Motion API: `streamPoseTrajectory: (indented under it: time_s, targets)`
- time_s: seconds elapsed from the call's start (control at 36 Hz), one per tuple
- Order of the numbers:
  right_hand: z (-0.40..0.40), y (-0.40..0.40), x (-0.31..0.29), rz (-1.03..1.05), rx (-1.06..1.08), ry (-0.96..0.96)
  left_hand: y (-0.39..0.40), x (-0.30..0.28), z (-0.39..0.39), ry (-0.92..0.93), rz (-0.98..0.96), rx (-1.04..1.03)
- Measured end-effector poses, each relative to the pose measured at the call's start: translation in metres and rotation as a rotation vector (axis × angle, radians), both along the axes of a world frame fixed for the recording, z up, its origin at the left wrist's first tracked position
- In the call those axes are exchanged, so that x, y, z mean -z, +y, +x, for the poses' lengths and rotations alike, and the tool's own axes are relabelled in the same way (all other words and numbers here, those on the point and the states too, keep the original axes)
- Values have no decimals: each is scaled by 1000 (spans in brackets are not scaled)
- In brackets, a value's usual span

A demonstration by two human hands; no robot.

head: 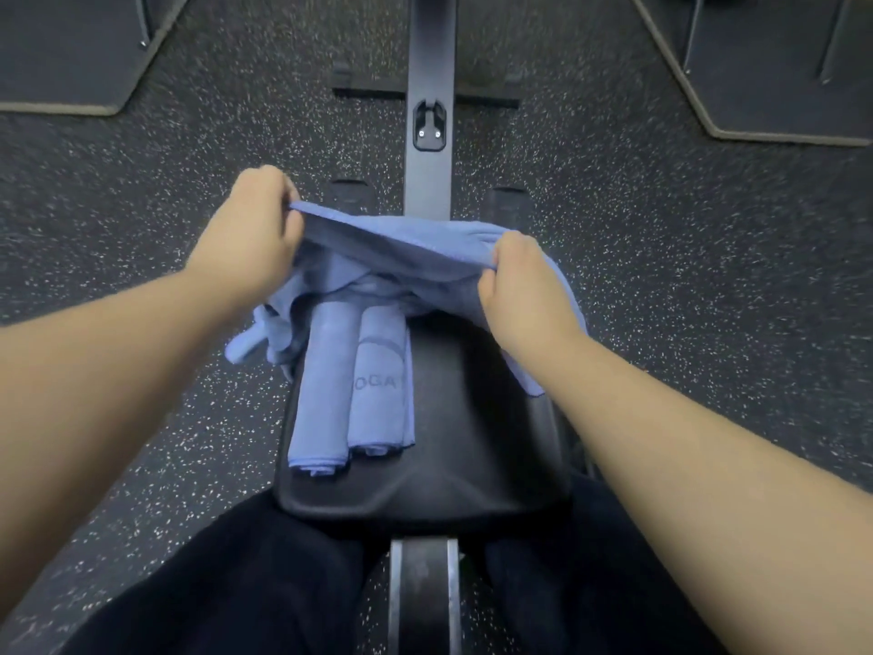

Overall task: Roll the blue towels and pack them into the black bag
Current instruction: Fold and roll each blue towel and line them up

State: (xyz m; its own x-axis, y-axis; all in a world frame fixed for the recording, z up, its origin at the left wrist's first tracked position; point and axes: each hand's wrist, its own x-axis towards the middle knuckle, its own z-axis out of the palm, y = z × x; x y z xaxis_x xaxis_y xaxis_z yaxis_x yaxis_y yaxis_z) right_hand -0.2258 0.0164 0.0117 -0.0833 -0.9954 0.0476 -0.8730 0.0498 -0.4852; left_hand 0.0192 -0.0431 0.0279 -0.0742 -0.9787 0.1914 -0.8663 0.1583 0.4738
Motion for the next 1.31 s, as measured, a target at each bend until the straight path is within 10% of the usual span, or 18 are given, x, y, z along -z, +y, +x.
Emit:
streamPoseTrajectory:
  time_s: [0.53, 1.0, 1.31]
  targets:
    - [-45, 99, -227, -246, 134, 126, 111, -237, -5, -84, -355, -68]
    - [-67, 222, -284, -232, 253, 214, 241, -285, 19, 29, -344, -250]
    - [-32, 265, -318, -301, 83, -373, 318, -300, -44, 540, -138, -36]
